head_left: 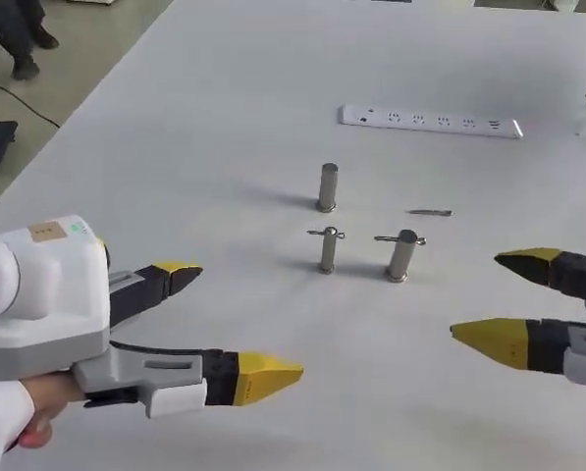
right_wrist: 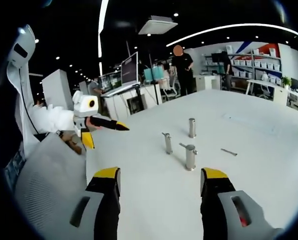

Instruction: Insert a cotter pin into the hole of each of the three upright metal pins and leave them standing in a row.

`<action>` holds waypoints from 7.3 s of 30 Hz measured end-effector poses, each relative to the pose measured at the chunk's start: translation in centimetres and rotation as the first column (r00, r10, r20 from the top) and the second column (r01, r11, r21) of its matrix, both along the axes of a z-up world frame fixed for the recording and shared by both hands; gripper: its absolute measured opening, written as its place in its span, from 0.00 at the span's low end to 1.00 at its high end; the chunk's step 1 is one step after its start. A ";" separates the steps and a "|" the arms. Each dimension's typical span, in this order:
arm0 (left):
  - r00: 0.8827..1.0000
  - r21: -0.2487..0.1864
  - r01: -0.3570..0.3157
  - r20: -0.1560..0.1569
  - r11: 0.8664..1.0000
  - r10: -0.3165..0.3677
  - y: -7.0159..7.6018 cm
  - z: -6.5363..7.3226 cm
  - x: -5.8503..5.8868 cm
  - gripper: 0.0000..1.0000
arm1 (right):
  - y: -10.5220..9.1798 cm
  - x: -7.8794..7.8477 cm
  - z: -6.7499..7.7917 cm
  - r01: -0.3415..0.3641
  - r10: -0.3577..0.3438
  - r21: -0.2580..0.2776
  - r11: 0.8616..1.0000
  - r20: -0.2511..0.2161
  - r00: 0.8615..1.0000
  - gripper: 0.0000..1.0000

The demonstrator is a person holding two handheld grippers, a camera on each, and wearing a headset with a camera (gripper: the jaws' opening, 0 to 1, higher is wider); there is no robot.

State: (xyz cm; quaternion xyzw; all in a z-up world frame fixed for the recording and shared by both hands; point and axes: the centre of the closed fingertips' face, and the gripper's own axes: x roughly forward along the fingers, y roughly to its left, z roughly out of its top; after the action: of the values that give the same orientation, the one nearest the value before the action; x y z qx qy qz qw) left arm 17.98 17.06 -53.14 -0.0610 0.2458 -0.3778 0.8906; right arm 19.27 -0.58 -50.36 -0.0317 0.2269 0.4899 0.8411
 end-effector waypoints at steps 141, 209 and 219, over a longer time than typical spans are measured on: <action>0.994 0.241 0.042 0.091 0.970 -0.065 -5.8 -3.4 23.0 0.11 | -4.2 -3.3 -1.6 0.317 -0.302 0.075 0.945 -0.166 0.939 0.89; 0.996 0.221 -0.034 0.089 0.975 0.015 -7.9 0.9 4.1 0.11 | -3.0 -4.6 -1.5 0.249 -0.235 0.063 0.966 -0.175 0.956 0.96; 0.995 0.224 -0.041 0.096 0.974 0.020 -10.0 -0.6 4.1 0.11 | -2.9 -4.8 -1.6 0.232 -0.219 0.060 0.971 -0.173 0.960 0.96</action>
State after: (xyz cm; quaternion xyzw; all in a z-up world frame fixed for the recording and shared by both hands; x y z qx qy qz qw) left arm 22.08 7.07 -53.79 0.0545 0.2443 -0.3362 0.9079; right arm 14.47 -3.51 -51.99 0.0685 0.2780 0.4006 0.8704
